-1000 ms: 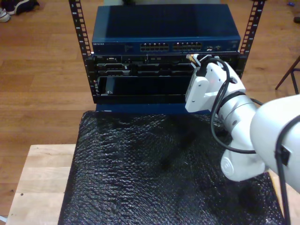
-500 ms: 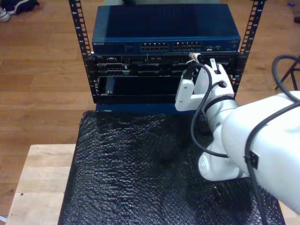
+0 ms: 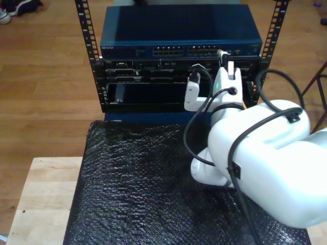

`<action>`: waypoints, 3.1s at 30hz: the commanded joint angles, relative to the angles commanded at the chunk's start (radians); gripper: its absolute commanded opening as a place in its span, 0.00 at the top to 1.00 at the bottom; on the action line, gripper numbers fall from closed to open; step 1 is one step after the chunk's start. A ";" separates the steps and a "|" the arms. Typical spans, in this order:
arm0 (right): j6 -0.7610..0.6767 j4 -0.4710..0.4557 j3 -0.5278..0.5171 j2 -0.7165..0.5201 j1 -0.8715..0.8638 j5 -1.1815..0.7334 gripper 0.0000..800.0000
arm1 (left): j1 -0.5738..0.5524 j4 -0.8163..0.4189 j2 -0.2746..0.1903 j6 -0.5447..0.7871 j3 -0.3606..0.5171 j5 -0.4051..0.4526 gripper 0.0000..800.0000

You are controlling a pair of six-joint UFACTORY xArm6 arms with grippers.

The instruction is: Grab the cable and plug it in

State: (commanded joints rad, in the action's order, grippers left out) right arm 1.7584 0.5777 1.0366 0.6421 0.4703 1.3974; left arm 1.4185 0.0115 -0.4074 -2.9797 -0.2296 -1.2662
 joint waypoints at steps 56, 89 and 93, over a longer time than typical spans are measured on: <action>0.002 0.031 0.144 0.103 -0.034 -0.017 1.00 | 0.000 0.000 0.000 0.000 0.000 0.000 0.00; -0.003 0.021 0.147 0.101 -0.011 -0.037 1.00 | 0.000 0.000 0.000 0.000 0.000 0.000 0.00; -0.005 0.015 0.147 0.101 -0.011 -0.037 1.00 | 0.000 0.000 0.000 0.000 0.000 0.000 0.00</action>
State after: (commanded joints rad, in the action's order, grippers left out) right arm 1.7538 0.5930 1.1839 0.7434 0.4595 1.3606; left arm 1.4185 0.0115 -0.4074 -2.9797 -0.2296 -1.2662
